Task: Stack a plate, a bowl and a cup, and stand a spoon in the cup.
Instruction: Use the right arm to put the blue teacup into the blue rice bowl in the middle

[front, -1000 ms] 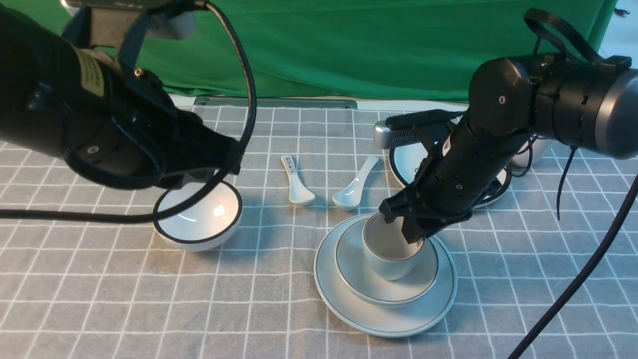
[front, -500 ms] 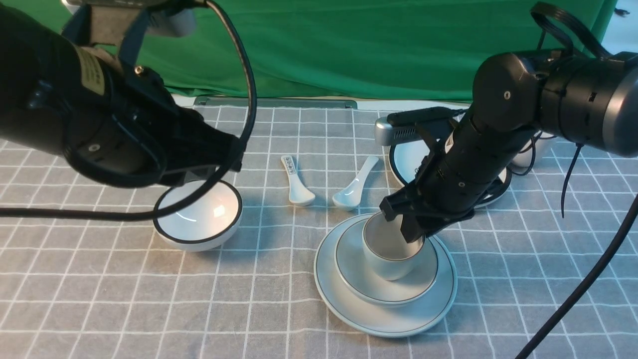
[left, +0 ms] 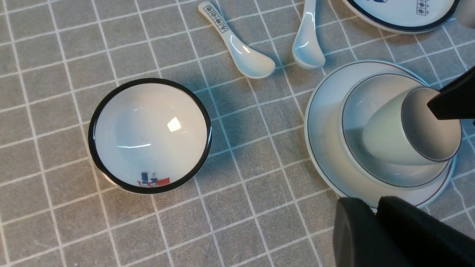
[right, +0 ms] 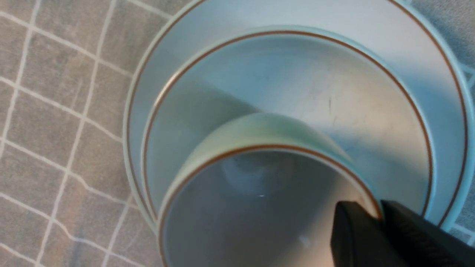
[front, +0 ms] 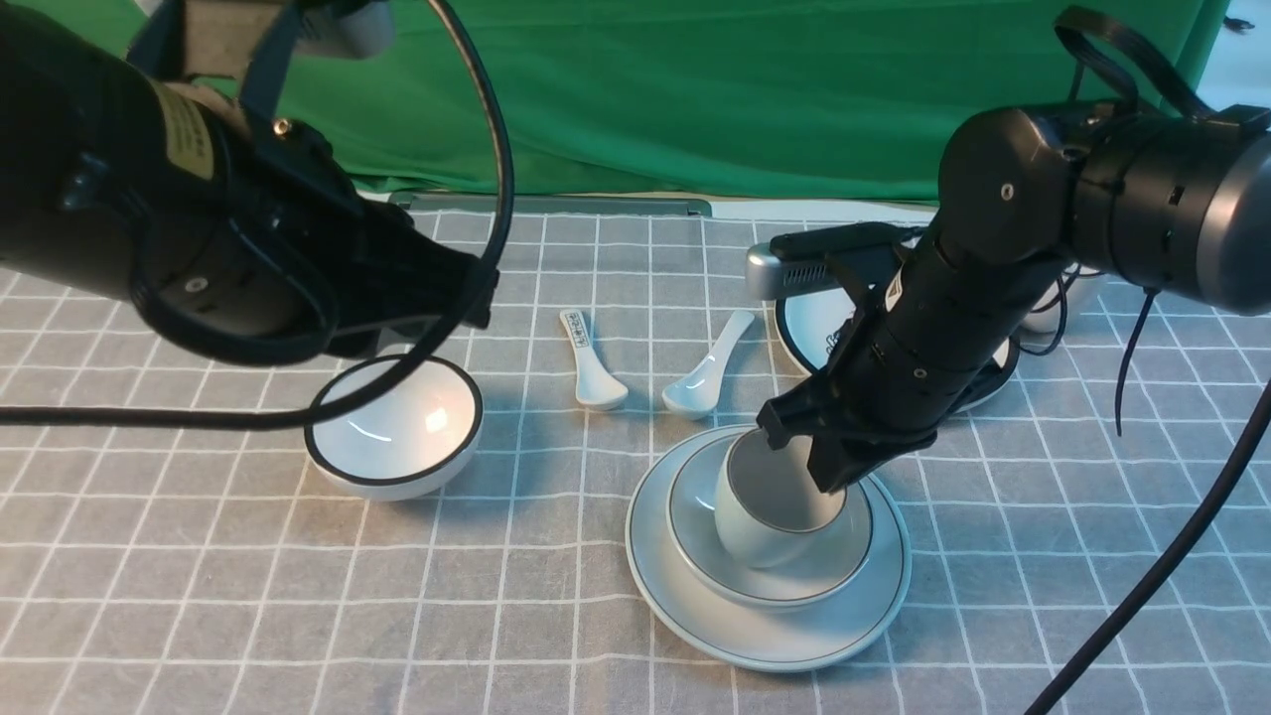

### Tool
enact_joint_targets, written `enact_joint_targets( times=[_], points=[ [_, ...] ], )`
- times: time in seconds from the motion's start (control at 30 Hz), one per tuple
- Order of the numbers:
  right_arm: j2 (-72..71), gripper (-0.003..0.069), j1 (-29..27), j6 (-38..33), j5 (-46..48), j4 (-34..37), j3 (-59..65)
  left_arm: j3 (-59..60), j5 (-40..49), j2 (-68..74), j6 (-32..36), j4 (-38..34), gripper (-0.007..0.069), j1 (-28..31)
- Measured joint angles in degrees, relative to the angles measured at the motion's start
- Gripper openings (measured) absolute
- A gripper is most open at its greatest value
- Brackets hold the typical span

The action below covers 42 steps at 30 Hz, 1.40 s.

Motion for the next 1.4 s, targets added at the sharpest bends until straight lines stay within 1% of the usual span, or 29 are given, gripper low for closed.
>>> enact_joint_targets(
  times=[0.9, 1.07, 1.17, 1.4],
  points=[
    [0.9, 0.0077, 0.4, 0.0, -0.3, -0.3, -0.1, 0.0, 0.0, 0.0, -0.1, -0.2, 0.0059, 0.0],
    [0.6, 0.0077, 0.4, 0.3, -0.4, -1.5, -0.1, 0.0, 0.0, 0.0, 0.0, -0.2, 0.0059, 0.0],
    [0.4, 0.0077, 0.4, 1.6, -0.4, -3.7, -0.1, 0.0, 0.0, 0.0, 0.0, -0.2, 0.0059, 0.0],
    [0.4, 0.0078, 0.4, 3.1, -0.5, -4.5, -0.1, 0.0, -0.3, 0.0, 0.0, -0.2, 0.0059, 0.0]
  ],
)
